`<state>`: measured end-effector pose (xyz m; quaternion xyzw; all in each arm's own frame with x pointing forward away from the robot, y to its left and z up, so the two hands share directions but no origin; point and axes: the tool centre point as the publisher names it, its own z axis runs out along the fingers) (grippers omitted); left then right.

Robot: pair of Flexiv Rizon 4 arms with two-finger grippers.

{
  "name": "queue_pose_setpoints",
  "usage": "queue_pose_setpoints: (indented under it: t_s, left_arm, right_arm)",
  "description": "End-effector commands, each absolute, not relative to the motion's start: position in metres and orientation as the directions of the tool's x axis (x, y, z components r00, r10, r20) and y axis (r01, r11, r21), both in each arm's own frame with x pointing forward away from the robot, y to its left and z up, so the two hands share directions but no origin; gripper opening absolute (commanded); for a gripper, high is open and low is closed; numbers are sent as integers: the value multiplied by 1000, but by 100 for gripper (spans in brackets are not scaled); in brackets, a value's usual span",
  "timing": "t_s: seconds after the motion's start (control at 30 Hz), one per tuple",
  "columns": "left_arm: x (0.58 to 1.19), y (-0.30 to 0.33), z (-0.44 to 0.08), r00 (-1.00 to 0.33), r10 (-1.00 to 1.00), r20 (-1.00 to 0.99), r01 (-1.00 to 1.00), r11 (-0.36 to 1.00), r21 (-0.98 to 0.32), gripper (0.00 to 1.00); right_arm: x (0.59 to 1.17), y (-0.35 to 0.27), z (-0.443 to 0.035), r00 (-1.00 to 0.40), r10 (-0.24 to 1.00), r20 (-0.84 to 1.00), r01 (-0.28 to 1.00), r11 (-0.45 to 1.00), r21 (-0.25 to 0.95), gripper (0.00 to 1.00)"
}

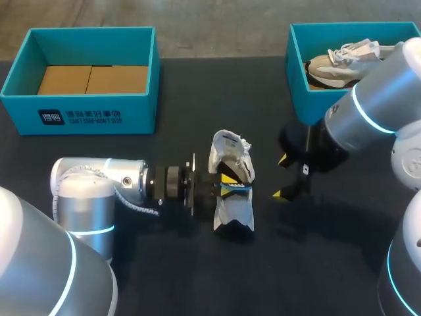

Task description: Take the shoe out of the shoebox, open the shoe tongue, remove and reinsert the insole, then place the shoe into the shoebox

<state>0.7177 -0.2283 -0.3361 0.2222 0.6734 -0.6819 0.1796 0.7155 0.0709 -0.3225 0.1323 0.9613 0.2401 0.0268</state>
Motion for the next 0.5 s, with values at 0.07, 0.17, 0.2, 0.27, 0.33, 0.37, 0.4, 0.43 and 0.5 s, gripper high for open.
queue_pose_setpoints:
  t_s: [0.07,0.17,0.2,0.27,0.33,0.37,0.4,0.43,0.5]
  left_arm:
    - [731,-237,-346,-834,56,-549,547,-40,-836,0]
    - [736,-237,-349,-833,53,-550,550,-26,-835,0]
    - [738,-236,-350,-833,53,-551,550,-23,-835,0]
    - [738,-235,-350,-832,52,-552,552,-18,-834,0]
    - [736,-234,-346,-831,44,-555,554,-21,-832,0]
    - [735,-233,-344,-829,44,-557,557,-23,-830,0]
    - [734,-233,-342,-827,45,-560,560,-23,-828,11]
    - [733,-233,-341,-826,44,-562,562,-25,-827,23]
    - [730,-233,-338,-823,44,-566,565,-29,-824,27]
  right_arm:
    - [715,69,-324,-964,267,10,241,851,466,100]
    - [717,69,-324,-963,267,11,242,851,466,100]
    - [717,69,-324,-964,267,12,242,851,466,100]
    - [718,69,-325,-966,258,21,237,852,467,100]
    - [718,70,-325,-967,253,22,234,856,461,100]
    - [718,70,-324,-968,251,22,233,857,460,100]
    - [719,70,-323,-968,250,22,232,858,459,100]
    - [719,70,-322,-968,249,21,231,858,458,100]
    - [720,70,-320,-968,250,17,230,858,460,100]
